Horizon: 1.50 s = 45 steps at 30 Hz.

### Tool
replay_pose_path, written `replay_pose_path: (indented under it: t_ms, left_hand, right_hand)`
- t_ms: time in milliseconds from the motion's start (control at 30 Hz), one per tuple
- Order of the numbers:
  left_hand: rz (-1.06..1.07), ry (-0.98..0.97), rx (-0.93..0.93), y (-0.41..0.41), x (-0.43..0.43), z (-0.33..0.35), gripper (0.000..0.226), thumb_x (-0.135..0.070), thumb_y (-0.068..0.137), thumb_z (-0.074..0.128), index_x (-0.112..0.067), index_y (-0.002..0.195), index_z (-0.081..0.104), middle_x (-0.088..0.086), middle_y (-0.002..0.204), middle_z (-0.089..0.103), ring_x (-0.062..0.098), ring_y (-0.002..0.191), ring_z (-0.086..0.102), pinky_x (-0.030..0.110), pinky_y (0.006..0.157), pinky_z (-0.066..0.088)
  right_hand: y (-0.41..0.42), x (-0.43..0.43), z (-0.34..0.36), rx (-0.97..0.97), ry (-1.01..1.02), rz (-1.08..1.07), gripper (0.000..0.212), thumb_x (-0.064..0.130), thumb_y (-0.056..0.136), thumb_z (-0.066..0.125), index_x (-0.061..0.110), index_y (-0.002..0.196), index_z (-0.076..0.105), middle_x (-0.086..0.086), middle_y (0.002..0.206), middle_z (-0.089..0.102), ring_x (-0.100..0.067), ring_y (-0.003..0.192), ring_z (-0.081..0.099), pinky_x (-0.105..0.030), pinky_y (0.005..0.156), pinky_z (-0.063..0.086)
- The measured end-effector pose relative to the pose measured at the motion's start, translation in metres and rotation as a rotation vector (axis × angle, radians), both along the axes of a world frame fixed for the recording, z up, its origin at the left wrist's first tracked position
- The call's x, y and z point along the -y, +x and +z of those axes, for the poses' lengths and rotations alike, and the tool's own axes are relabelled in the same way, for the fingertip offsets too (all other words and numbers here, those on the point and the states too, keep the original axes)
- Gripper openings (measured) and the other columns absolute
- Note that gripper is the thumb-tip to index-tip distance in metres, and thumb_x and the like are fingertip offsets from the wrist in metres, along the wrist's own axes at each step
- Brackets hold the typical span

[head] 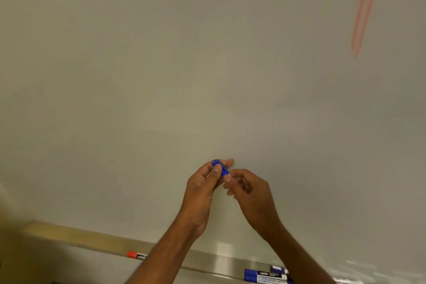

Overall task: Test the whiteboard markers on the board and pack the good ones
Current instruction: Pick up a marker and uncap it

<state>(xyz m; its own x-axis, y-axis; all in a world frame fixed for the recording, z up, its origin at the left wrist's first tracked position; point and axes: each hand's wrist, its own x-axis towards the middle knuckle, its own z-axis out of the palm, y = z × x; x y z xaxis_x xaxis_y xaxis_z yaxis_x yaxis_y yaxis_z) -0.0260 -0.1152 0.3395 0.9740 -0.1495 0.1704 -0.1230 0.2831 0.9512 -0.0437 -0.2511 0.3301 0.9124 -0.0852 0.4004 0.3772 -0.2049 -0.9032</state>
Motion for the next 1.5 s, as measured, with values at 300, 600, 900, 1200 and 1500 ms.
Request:
replay_pose_path:
  t_ms: [300,600,900,1200,1500]
  left_hand:
    - [-0.316,-0.065,0.049,-0.008,0.016,0.056,0.041,-0.028,0.101,0.049,0.003,0.127,0.056,0.015,0.13,0.069,0.034,0.103,0.059,0.036,0.09,0.056]
    - [-0.373,-0.08,0.047,-0.016,0.051,0.086,0.042,-0.027,0.1,0.051,0.004,0.128,0.056,0.018,0.124,0.071,0.032,0.123,0.065,0.039,0.105,0.052]
    - [-0.305,-0.1,0.064,-0.027,0.096,0.106,0.035,-0.027,0.099,0.053,-0.001,0.122,0.062,0.017,0.116,0.075,0.031,0.114,0.07,0.04,0.099,0.055]
    - [-0.033,-0.122,0.251,-0.018,0.111,0.157,0.028,-0.024,0.105,0.049,-0.006,0.12,0.064,0.009,0.109,0.078,0.022,0.108,0.073,0.042,0.095,0.057]
    - [0.27,0.133,0.79,-0.005,0.144,0.19,0.036,-0.031,0.103,0.05,-0.021,0.135,0.061,-0.018,0.134,0.064,-0.003,0.13,0.054,0.013,0.108,0.041]
  right_hand:
    - [-0.023,0.029,0.065,-0.348,0.318,0.287,0.044,0.04,0.1,0.052,0.002,0.098,0.072,-0.013,0.075,0.062,-0.016,0.058,0.052,-0.022,0.048,0.04]
    - [-0.037,0.052,0.092,-0.335,0.415,0.181,0.038,0.043,0.094,0.06,0.014,0.073,0.072,-0.006,0.059,0.05,-0.009,0.04,0.033,-0.017,0.036,0.024]
    - [-0.057,0.083,0.118,-0.266,0.357,0.021,0.047,0.052,0.083,0.065,0.006,0.079,0.068,-0.006,0.055,0.049,-0.009,0.039,0.033,-0.017,0.039,0.022]
    - [-0.076,0.119,0.13,-0.166,0.295,-0.068,0.039,0.039,0.101,0.052,0.008,0.092,0.074,-0.007,0.062,0.053,-0.01,0.045,0.038,-0.02,0.043,0.03]
    - [-0.086,0.166,0.205,0.186,0.772,0.247,0.031,0.004,0.09,0.052,0.004,0.115,0.071,-0.019,0.098,0.068,-0.022,0.079,0.063,-0.026,0.064,0.056]
